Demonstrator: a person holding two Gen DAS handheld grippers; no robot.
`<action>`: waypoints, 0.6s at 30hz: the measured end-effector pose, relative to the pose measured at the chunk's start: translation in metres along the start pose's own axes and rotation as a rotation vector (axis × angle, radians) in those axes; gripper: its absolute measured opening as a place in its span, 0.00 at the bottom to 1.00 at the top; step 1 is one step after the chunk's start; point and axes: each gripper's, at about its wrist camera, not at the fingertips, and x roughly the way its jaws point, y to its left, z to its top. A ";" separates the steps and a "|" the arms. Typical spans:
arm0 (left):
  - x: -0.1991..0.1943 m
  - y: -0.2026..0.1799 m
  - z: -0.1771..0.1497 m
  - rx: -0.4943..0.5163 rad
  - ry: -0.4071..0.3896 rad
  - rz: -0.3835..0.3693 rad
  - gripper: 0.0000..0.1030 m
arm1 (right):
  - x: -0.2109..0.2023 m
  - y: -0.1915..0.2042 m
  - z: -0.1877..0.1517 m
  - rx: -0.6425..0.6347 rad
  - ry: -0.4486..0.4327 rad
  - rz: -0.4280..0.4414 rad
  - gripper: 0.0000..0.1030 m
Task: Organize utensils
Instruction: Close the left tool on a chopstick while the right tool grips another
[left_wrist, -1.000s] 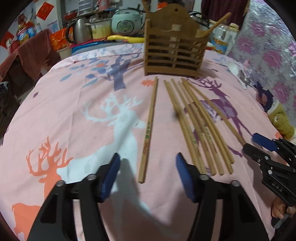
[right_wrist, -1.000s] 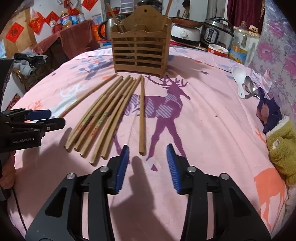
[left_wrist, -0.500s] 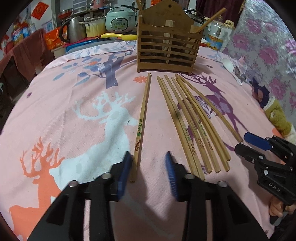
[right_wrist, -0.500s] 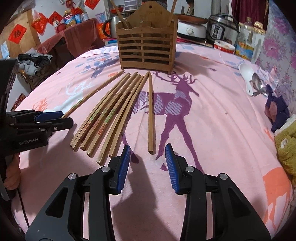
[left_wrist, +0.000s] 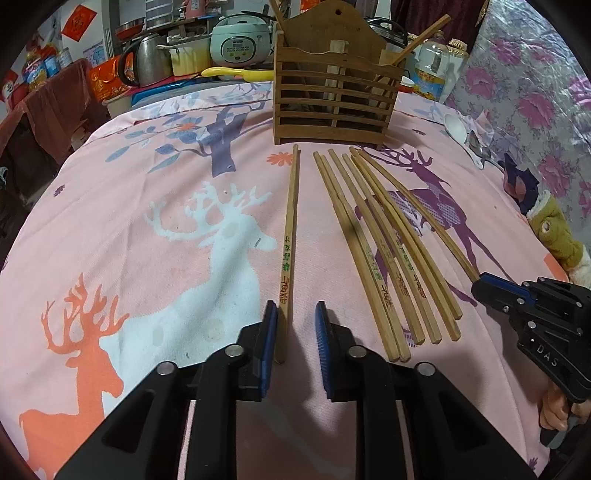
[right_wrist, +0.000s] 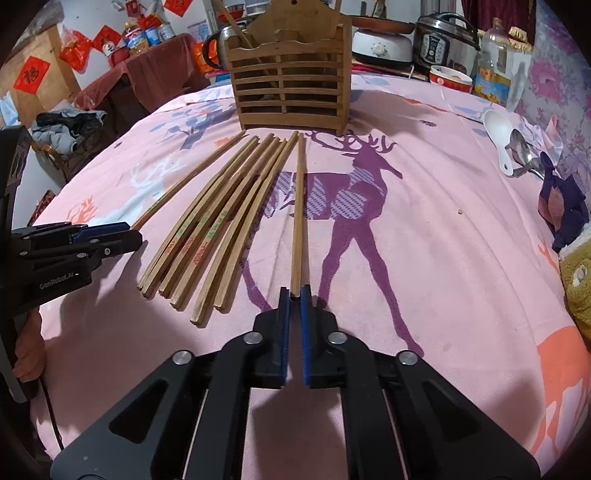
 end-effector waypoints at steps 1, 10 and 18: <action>0.000 0.000 0.000 0.003 0.004 -0.013 0.06 | 0.000 0.000 0.000 -0.002 -0.001 -0.002 0.06; 0.001 0.000 0.001 -0.005 0.011 -0.019 0.06 | -0.001 -0.001 0.000 0.001 0.000 -0.003 0.06; -0.006 -0.006 -0.001 0.027 -0.024 0.016 0.05 | -0.002 -0.001 0.000 0.000 -0.005 -0.008 0.06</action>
